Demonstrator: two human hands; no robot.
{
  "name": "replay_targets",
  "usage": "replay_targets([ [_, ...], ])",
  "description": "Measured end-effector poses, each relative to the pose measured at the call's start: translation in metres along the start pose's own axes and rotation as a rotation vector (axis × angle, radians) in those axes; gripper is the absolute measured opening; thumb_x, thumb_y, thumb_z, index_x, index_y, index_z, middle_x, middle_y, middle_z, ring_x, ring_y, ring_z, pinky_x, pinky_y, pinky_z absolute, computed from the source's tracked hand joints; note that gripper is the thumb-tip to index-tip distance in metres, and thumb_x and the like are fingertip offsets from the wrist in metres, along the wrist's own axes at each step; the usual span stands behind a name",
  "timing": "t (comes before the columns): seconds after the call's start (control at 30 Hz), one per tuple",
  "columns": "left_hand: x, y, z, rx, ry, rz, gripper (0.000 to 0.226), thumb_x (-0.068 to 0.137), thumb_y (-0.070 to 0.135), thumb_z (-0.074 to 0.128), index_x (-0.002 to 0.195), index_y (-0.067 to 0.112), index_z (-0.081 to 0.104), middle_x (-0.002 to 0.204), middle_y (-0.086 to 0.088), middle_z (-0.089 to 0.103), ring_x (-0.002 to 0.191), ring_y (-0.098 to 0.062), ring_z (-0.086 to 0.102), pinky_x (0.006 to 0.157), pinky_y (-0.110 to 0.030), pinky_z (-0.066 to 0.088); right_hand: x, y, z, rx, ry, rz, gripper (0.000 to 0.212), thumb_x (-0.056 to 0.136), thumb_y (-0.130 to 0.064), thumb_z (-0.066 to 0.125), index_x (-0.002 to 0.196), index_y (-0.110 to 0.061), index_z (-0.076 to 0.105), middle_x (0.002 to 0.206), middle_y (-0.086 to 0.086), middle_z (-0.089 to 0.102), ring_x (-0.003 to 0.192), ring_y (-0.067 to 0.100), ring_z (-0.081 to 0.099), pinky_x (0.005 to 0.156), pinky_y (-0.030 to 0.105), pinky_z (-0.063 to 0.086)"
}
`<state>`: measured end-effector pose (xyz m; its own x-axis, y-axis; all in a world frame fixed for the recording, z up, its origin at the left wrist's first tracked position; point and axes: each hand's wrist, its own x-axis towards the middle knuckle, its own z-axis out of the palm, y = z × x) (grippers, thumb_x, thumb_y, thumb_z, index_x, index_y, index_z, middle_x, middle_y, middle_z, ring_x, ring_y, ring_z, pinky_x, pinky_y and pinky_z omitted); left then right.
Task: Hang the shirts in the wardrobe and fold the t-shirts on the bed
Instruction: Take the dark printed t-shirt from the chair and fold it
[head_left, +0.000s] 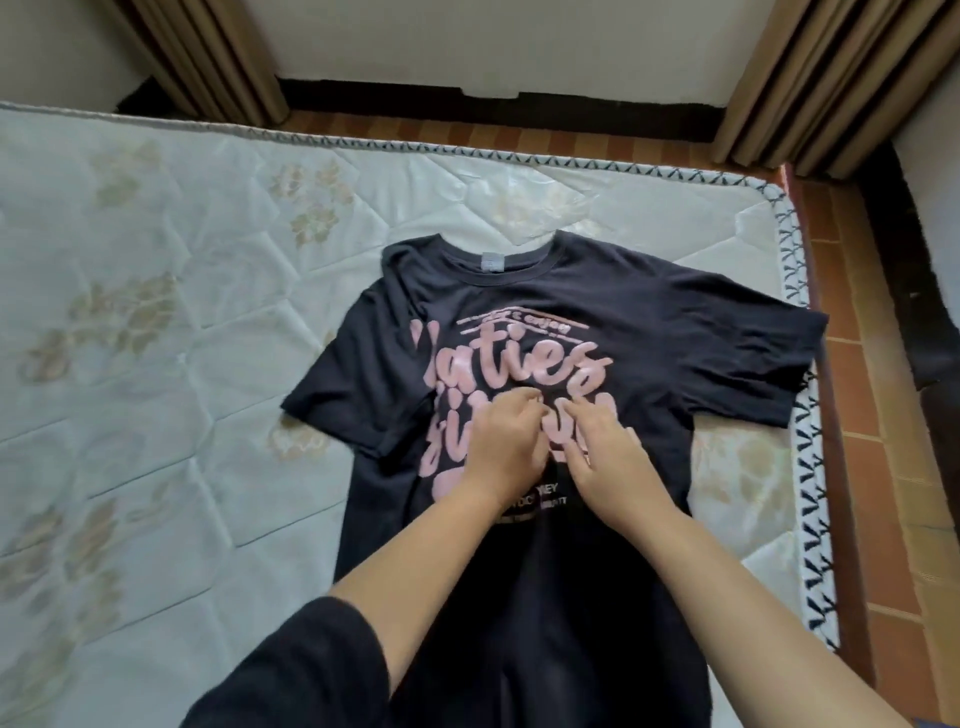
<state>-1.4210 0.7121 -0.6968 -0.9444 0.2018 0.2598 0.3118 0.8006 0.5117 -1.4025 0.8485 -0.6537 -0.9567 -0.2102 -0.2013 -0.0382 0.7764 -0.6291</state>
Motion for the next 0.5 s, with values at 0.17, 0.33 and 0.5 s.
replay_targets([
  [0.17,-0.057,-0.083,-0.062,0.165,0.149,-0.286,0.036,0.072,0.016,0.039,0.087,0.002,0.068,0.102,-0.017,0.066,0.086,-0.036,0.065,0.074,-0.044,0.053,0.006,-0.039,0.036,-0.001,-0.097,-0.128,0.043,0.093,-0.010,0.045,0.137,-0.011,0.043,0.135,0.004,0.047,0.127,0.021,0.040,0.107,0.035,0.030],
  [0.33,-0.124,-0.151,-0.092,0.328,-0.010,-0.597,0.067,0.073,0.028,0.025,0.124,-0.001,0.057,0.134,-0.019,0.053,0.119,-0.037,0.054,0.095,-0.056,0.040,0.020,-0.064,0.072,-0.203,-0.136,-0.243,0.047,0.096,-0.016,0.042,0.142,-0.014,0.038,0.151,0.001,0.030,0.142,0.018,0.021,0.114,0.038,0.020],
  [0.5,-0.138,-0.197,-0.113,0.368,-0.036,-0.667,0.082,0.072,0.040,0.007,0.147,0.017,0.029,0.156,0.003,0.020,0.144,-0.014,0.015,0.116,-0.043,0.006,0.040,-0.094,0.106,-0.277,-0.067,-0.312,0.047,0.086,-0.011,0.059,0.131,-0.005,0.052,0.146,0.016,0.038,0.139,0.034,0.028,0.112,0.055,0.019],
])
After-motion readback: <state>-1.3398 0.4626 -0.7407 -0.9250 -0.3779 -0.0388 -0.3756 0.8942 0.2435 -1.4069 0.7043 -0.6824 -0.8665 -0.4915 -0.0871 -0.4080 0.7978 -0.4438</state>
